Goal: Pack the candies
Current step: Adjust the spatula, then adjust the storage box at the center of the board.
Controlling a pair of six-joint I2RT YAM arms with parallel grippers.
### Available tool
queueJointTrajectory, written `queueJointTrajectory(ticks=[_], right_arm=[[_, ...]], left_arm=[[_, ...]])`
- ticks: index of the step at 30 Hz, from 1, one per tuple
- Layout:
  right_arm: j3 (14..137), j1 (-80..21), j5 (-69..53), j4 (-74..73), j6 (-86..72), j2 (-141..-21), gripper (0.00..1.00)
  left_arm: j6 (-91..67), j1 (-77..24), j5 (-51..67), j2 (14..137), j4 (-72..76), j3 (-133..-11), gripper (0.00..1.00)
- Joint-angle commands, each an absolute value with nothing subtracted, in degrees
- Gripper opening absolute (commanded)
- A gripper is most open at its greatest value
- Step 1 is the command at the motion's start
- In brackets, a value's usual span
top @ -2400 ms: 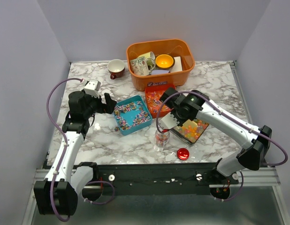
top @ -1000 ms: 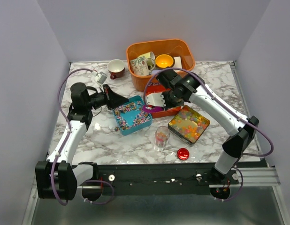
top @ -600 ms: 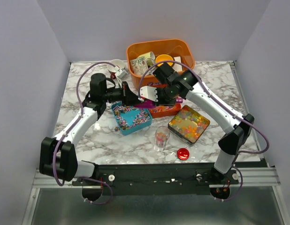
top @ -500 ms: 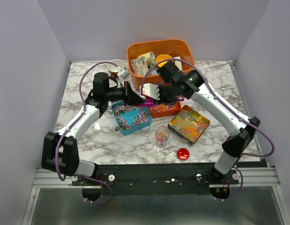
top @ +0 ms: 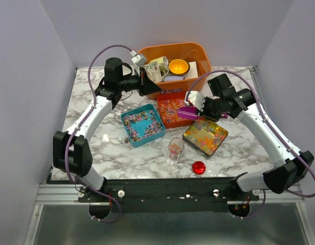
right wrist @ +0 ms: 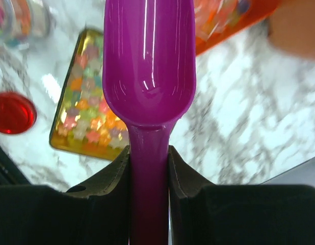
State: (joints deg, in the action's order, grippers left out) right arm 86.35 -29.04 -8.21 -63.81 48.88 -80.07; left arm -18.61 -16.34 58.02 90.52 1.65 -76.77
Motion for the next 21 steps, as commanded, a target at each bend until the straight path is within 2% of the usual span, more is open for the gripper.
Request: queueJointTrajectory(ticks=[1, 4, 5, 8, 11, 15, 21], right_arm=[[75.53, -24.97, -4.84, -61.09, 47.73, -74.89, 0.01], [72.34, -22.16, -2.82, -61.08, 46.59, -72.25, 0.01], [70.77, -21.19, -2.64, -61.0, 46.32, -71.64, 0.01], [69.61, -17.06, -3.25, -61.61, 45.27, -69.61, 0.01], [68.38, -13.98, -5.79, -63.45, 43.69, -67.68, 0.01], [63.73, -12.49, -6.06, -63.28, 43.24, -64.17, 0.01], [62.05, -8.36, -6.68, -63.11, 42.28, -63.11, 0.01]], left_arm=[[-2.05, -19.85, 50.46, 95.07, -12.89, -79.35, 0.0], [9.44, -24.06, 47.64, 99.73, -20.81, -81.9, 0.22], [12.45, -24.95, 46.85, 100.89, -22.14, -82.52, 0.39], [23.35, -27.76, 45.09, 105.63, -28.64, -87.44, 0.64], [30.73, -29.79, 41.84, 112.13, -37.42, -97.0, 0.69], [38.48, -31.54, 39.29, 120.84, -51.29, -110.02, 0.67], [43.5, -35.24, 37.18, 124.01, -53.26, -110.83, 0.67]])
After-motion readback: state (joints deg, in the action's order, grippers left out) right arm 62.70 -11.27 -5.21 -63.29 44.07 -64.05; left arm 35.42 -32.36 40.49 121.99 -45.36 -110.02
